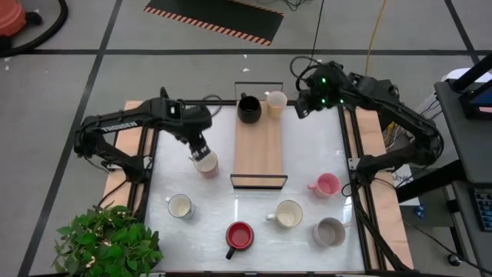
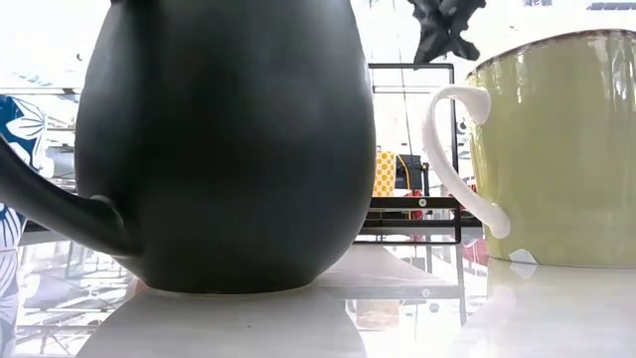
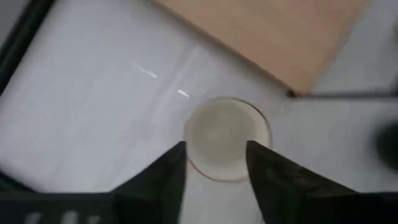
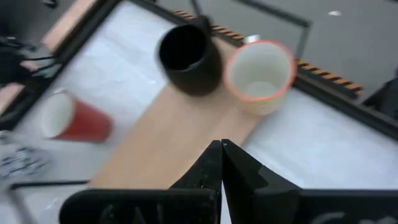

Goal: Place coffee mugs
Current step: Put the pink mug on the shelf

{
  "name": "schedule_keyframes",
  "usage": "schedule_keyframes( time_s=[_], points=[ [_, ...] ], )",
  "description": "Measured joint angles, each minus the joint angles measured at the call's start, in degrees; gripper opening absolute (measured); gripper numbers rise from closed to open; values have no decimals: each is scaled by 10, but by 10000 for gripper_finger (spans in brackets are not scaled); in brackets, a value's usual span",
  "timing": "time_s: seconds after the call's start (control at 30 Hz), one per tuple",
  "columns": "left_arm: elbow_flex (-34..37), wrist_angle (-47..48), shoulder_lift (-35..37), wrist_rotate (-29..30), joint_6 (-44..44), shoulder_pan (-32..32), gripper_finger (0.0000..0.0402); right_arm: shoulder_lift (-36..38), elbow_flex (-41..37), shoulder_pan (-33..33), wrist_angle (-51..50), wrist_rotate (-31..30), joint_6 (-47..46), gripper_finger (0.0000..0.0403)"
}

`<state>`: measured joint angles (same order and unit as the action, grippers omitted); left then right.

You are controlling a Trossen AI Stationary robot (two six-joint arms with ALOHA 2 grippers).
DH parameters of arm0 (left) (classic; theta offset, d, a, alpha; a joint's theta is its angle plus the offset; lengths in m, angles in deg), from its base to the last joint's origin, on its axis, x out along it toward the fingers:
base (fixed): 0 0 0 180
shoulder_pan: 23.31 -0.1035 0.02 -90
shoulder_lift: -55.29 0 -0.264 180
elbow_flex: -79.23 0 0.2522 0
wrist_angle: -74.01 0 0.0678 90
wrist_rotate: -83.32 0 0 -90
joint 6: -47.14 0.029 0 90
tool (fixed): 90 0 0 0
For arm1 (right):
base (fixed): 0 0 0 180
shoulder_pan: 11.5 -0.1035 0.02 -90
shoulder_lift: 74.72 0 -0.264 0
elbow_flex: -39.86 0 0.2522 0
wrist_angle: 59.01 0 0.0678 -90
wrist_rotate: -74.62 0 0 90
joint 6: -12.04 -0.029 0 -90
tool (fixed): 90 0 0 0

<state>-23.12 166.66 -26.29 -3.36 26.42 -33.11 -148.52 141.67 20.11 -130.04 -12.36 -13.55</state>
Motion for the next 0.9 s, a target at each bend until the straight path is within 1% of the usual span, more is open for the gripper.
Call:
schedule_keyframes(
  time_s=[0.2, 0.27, 0.33, 0.43, 0.57, 0.67, 0.8, 0.9],
  points=[
    [0, 34, 0, -1, 79, 61, 296, 17, 0, -78, 0, 0, -60, 0],
    [0, 42, 0, 1, 84, 69, 327, 20, 0, -103, 0, 0, -81, 0],
    [0, 42, 0, 5, 84, 73, 347, 23, 0, -129, 0, 0, -106, 0],
    [0, 41, 0, 25, 69, 74, 356, 21, 0, -173, 0, -4, -134, 0],
    [0, 41, 0, 38, 57, 73, 358, 22, 0, -255, -1, -45, -158, 3],
    [0, 41, 0, 38, 57, 73, 358, 21, 0, -312, -8, -46, -166, 10],
    [0, 41, 0, 38, 53, 73, 358, 21, 0, -378, -59, -44, -218, 21],
    [0, 43, 0, 38, 49, 73, 358, 21, 0, -426, -137, -28, -252, 29]
  ],
)
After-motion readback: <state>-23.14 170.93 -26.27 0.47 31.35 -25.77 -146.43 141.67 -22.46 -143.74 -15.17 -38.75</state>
